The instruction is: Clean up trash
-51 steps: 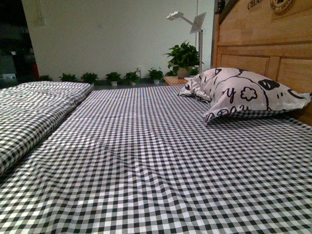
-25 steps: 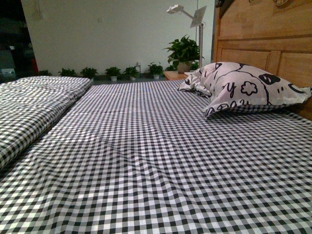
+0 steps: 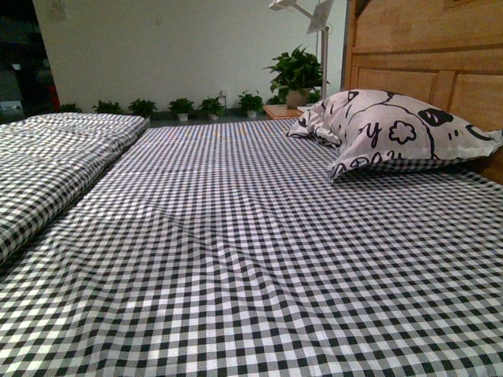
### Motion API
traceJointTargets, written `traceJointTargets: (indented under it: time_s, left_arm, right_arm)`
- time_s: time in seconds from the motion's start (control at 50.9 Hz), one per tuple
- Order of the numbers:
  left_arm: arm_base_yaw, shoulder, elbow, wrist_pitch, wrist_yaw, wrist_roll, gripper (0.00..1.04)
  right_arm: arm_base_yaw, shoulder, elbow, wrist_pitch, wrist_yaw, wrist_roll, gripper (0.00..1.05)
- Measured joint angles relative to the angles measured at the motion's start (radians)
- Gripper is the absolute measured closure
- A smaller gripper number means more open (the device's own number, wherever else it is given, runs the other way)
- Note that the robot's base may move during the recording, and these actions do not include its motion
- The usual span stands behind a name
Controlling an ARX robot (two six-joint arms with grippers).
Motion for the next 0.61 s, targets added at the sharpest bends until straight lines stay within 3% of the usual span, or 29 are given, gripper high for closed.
traceJointTargets:
  time_s: [0.61]
  left_arm:
    - [0.000,0.000,0.000,0.000,0.000,-0.001,0.79]
  right_arm:
    - [0.000,0.000,0.000,0.000,0.000,0.000,0.85]
